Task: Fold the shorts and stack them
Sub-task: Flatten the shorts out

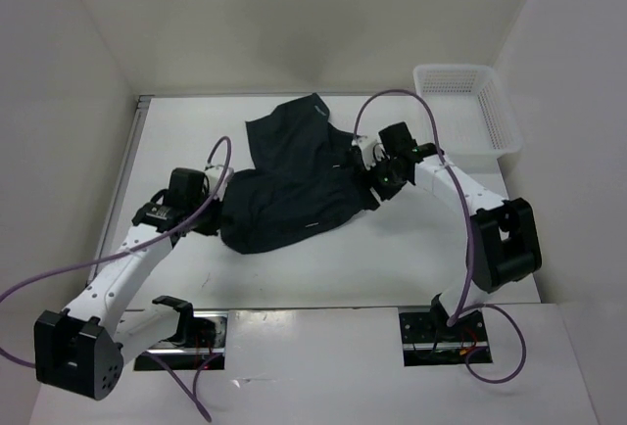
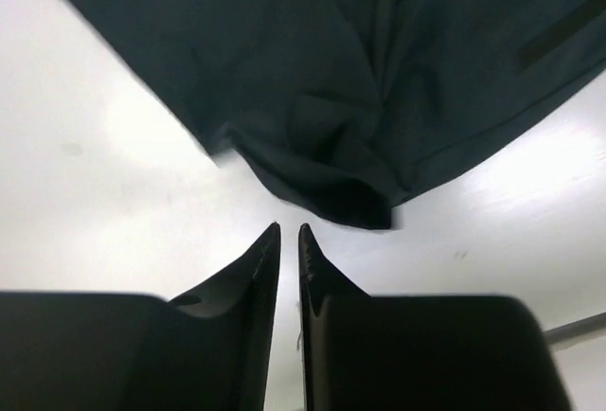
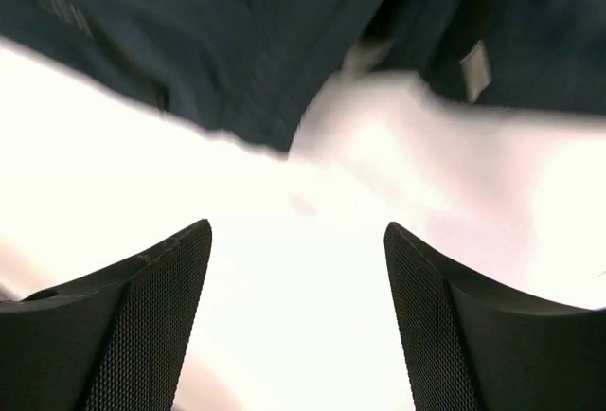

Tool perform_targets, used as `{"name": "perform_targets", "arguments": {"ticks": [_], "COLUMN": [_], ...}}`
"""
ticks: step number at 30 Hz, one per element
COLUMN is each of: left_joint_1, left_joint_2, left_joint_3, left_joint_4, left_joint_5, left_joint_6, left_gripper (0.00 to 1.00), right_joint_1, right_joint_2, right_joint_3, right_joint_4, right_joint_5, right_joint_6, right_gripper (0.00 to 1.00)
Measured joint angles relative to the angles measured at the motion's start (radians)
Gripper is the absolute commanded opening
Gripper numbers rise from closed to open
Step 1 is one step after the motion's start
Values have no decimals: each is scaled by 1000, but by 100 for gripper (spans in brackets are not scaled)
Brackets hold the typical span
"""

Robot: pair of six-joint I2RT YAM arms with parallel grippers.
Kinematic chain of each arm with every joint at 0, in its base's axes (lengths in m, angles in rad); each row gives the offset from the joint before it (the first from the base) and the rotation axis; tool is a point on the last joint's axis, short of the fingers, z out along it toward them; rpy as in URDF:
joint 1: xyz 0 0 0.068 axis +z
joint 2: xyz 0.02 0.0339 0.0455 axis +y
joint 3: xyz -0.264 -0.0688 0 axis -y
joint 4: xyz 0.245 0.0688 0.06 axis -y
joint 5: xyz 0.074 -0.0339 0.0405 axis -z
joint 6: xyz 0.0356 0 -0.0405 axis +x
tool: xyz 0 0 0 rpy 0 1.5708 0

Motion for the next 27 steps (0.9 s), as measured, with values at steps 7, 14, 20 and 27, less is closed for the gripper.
{"name": "perform_targets", "arguments": {"ticks": [7,14,20,27], "left_joint_1": [3,12,28,30], "left_joint_2": [-93,-149,-114,-19], "left_joint_3": [-102,-142,-157,-157], "left_joint_4": [-50,-51,-70,-70], "left_joint_5": [-77,-108,-119,-79], "left_joint_6": [-1,0,0,-2], "left_gripper": [23,42,74,83], "right_joint_1": [0,0,0,0], "right_joint_2": [-141,-132,18,116], "right_joint_3": [-62,-89,-90,-90], "right_joint_4": [-62,2,113,188], "right_joint_5": [-16,-48,-71,-90], "right_joint_6": [-31,3,94,200], "right_gripper": [78,71,70,63]}}
